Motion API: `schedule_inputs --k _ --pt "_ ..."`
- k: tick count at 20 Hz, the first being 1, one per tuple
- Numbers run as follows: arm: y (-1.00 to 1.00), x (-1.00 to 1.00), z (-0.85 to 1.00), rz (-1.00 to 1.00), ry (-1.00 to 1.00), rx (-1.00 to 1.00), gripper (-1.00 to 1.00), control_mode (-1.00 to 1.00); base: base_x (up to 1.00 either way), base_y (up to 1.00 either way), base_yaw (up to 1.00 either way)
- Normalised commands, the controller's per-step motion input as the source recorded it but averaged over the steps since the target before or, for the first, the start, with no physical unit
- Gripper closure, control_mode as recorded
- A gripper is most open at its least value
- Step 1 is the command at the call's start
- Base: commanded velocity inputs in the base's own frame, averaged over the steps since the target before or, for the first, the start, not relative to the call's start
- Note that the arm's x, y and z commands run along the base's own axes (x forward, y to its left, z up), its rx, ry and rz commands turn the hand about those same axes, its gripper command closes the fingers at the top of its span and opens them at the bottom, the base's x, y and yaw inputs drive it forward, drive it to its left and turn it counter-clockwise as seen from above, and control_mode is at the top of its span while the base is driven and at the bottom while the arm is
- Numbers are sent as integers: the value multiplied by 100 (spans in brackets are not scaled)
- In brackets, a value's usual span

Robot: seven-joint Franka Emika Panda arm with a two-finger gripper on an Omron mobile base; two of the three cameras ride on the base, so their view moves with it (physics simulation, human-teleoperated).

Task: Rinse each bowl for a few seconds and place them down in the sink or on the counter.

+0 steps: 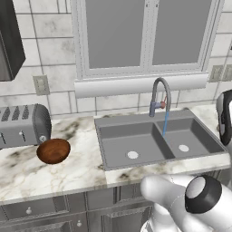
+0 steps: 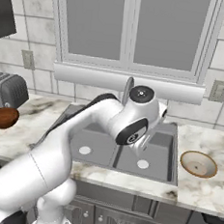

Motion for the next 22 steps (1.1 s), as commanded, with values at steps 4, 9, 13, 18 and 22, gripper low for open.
schedule_inputs --k 4,9,13,18,22 --pt "34 -12 82 17 6 -5 -100 -100 0 0 0" --pt "41 -32 71 21 2 -5 -100 -100 0 0 0" --pt "53 -36 48 23 0 -3 -100 -100 0 0 0" --pt "60 -29 24 22 0 -1 -100 -100 0 0 0" --pt "70 -13 6 19 0 0 -100 -100 0 0 0"
